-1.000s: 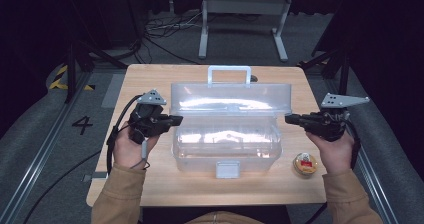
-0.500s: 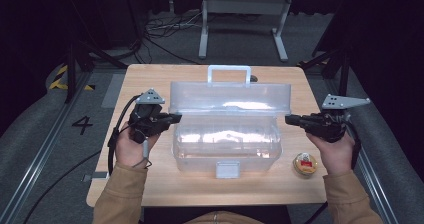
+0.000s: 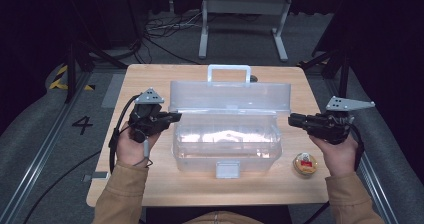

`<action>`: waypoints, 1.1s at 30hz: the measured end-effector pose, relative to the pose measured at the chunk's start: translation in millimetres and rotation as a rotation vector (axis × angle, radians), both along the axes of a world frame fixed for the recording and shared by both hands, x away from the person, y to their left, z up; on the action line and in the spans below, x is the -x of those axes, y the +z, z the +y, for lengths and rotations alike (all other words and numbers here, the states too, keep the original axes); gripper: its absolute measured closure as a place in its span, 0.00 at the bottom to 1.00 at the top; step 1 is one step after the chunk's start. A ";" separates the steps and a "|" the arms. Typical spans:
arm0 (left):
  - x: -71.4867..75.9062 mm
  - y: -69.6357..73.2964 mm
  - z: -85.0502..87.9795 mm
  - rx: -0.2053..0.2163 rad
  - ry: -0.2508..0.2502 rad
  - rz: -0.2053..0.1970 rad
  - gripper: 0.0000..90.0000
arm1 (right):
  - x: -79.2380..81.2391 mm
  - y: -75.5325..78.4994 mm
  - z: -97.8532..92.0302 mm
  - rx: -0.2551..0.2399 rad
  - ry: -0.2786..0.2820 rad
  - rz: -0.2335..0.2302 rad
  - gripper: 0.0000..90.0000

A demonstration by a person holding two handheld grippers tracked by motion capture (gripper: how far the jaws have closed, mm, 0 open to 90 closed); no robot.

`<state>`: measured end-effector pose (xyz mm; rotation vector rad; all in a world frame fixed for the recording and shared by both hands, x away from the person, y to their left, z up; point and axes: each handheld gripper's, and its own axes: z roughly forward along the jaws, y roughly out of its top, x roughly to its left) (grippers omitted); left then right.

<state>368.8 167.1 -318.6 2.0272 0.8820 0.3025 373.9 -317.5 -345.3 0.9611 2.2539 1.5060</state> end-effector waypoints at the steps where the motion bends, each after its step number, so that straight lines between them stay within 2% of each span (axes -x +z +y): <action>1: -0.1 0.1 0.0 0.002 0.001 0.001 1.00 | 0.7 -0.1 -0.3 0.000 -0.020 -0.011 0.71; 6: -1.7 1.1 0.3 0.010 0.004 -0.004 1.00 | 2.1 -0.6 -2.8 -0.031 -0.093 -0.034 0.53; 12: -3.0 2.2 0.7 0.007 0.003 -0.011 1.00 | 2.3 -0.5 1.4 -0.042 -0.104 -0.042 0.47; 19: -4.5 3.6 0.2 0.008 0.005 -0.015 1.00 | 0.6 0.7 15.7 0.006 -0.146 -0.069 0.42; 25: -5.9 4.5 0.3 0.014 0.002 -0.013 0.99 | -4.1 -0.4 25.2 0.031 -0.194 -0.075 0.39; 33: -9.7 6.3 0.9 0.017 -0.006 -0.023 1.00 | -13.6 2.2 44.4 0.073 -0.246 -0.142 0.37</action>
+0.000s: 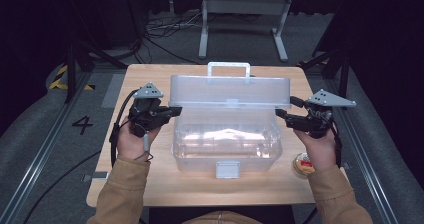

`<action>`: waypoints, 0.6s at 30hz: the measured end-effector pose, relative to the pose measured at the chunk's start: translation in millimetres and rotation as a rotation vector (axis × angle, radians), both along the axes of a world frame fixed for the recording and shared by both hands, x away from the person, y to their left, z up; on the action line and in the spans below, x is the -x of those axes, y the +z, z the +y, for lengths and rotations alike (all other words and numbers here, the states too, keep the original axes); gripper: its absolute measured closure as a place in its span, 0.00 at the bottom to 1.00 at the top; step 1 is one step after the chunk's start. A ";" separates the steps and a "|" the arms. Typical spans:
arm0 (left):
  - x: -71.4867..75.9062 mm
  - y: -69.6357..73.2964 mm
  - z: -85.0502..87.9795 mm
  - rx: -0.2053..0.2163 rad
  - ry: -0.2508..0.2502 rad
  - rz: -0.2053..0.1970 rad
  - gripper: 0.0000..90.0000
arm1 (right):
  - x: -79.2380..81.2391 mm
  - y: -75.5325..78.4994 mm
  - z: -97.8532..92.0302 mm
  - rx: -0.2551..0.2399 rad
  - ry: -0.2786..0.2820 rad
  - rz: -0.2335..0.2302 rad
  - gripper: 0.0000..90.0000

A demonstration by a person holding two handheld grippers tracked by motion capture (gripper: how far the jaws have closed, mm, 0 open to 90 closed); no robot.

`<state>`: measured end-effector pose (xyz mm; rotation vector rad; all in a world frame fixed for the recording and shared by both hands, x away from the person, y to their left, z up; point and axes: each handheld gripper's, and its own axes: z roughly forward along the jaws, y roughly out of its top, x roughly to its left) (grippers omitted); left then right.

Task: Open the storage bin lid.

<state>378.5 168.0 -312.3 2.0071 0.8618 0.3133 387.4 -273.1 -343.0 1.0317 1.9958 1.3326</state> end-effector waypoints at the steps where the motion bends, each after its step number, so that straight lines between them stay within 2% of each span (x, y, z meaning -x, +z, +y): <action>1: -0.2 0.2 0.0 0.001 0.000 0.004 0.99 | -1.1 0.5 2.4 0.005 -0.002 -0.006 0.37; 5: -0.7 0.7 -0.3 0.001 -0.001 0.002 1.00 | -4.5 1.7 8.1 0.009 -0.024 -0.029 0.38; 12: -1.3 0.9 -0.5 0.000 -0.006 -0.002 0.99 | -11.3 1.8 13.7 -0.001 -0.048 -0.040 0.41; 17: -1.0 1.0 -1.8 0.003 -0.012 0.001 0.99 | -14.3 1.0 15.8 -0.017 -0.067 -0.041 0.49; 18: -1.0 1.0 -1.9 0.004 -0.014 0.002 0.99 | -14.8 0.5 17.9 -0.014 -0.085 -0.041 0.51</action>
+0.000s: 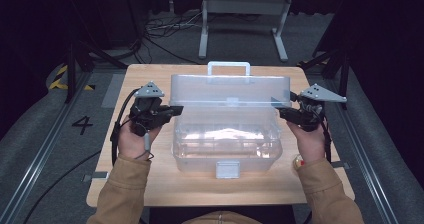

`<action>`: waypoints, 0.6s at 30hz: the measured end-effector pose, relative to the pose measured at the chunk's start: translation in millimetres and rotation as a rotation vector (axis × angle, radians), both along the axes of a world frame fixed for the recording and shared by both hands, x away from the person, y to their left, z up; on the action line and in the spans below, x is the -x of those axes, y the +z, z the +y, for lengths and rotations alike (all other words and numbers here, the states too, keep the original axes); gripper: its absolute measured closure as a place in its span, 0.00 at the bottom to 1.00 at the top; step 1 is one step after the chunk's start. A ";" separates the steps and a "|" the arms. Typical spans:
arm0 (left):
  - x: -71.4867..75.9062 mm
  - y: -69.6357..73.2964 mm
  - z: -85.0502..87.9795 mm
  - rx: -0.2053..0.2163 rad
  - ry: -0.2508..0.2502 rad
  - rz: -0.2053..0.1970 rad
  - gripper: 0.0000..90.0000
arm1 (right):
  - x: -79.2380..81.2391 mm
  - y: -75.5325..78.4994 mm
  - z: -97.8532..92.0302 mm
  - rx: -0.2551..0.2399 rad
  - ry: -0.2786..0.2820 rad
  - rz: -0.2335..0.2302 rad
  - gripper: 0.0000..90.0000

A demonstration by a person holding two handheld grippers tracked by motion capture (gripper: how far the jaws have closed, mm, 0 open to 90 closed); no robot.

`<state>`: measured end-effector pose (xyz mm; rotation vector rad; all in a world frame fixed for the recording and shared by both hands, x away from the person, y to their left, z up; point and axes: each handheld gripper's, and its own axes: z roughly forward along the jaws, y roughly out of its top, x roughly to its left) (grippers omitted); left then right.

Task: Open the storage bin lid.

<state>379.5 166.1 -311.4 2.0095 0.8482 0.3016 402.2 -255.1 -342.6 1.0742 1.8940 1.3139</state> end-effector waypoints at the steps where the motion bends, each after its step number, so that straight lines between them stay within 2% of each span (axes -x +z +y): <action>1: 0.0 -0.1 -0.1 0.001 -0.003 0.002 0.99 | 0.0 -0.3 2.1 0.003 -0.019 -0.002 0.53; 5: 0.7 0.4 -0.7 -0.002 -0.013 -0.005 0.99 | 1.4 -0.8 8.6 0.027 -0.076 -0.029 0.58; 18: 3.9 0.5 1.3 0.001 -0.013 -0.004 0.97 | 1.8 0.0 10.9 0.017 -0.130 -0.049 0.66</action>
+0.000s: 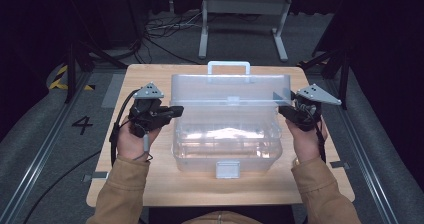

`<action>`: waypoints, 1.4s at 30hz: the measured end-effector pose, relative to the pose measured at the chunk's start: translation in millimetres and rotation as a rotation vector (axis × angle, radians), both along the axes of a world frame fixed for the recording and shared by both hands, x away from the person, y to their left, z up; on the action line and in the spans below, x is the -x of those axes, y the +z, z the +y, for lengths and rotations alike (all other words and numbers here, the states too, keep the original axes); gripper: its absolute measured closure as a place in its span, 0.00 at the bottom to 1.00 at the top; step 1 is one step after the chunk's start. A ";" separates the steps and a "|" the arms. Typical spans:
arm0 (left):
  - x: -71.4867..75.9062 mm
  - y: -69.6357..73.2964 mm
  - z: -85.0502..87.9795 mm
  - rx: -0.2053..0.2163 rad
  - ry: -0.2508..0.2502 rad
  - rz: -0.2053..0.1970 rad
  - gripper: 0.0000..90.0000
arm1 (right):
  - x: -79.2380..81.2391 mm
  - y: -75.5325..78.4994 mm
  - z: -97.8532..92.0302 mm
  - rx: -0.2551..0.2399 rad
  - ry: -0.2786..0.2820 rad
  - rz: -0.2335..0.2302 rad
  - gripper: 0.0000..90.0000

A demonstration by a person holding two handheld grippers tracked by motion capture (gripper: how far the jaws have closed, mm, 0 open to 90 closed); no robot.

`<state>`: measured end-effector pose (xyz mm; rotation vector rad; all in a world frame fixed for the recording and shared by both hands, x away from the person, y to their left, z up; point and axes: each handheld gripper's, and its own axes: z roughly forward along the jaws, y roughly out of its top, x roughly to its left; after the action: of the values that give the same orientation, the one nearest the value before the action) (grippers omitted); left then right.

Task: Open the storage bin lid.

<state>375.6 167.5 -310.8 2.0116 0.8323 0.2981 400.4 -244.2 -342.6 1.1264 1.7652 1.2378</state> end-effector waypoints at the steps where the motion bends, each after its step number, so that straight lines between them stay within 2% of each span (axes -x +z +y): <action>1: 0.0 -0.1 0.4 -0.004 -0.003 -0.003 0.97 | 0.4 0.1 0.3 0.001 -0.006 -0.006 0.67; 6: 1.5 -0.9 2.0 -0.007 -0.003 0.004 0.96 | 1.1 1.5 2.8 0.019 -0.039 -0.024 0.74; 10: 3.9 -1.4 5.4 -0.008 0.005 0.005 0.96 | 2.6 1.6 8.5 0.043 -0.100 -0.066 0.80; 18: 8.2 -2.7 12.5 -0.006 0.017 0.012 0.96 | -0.8 4.9 9.5 -0.013 -0.127 -0.061 0.82; 22: 8.8 -3.9 14.8 -0.005 0.021 0.021 0.95 | -2.1 6.3 9.5 -0.036 -0.135 -0.074 0.83; 24: 8.2 -5.5 15.9 -0.009 0.011 0.035 0.95 | -2.7 7.0 9.0 -0.041 -0.133 -0.080 0.83; 26: 7.4 -7.8 16.1 -0.005 -0.004 0.065 0.94 | -3.1 7.0 8.6 -0.045 -0.132 -0.084 0.84; 29: 6.4 -10.9 17.2 -0.010 -0.038 0.083 0.92 | -4.4 7.1 8.0 -0.060 -0.134 -0.094 0.84; 33: 6.8 -12.9 16.1 -0.024 -0.076 0.073 0.89 | -5.4 8.2 8.5 -0.076 -0.139 -0.102 0.84; 39: 9.4 -13.0 16.0 -0.044 -0.096 0.070 0.89 | -6.5 10.9 9.5 -0.081 -0.150 -0.113 0.85; 42: 11.6 -11.8 18.8 -0.044 -0.109 0.068 0.88 | -5.9 14.7 9.5 -0.076 -0.158 -0.134 0.86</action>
<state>364.0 186.3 -322.7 2.1100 0.7604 0.1884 406.3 -234.8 -327.9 1.1736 1.5115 1.2622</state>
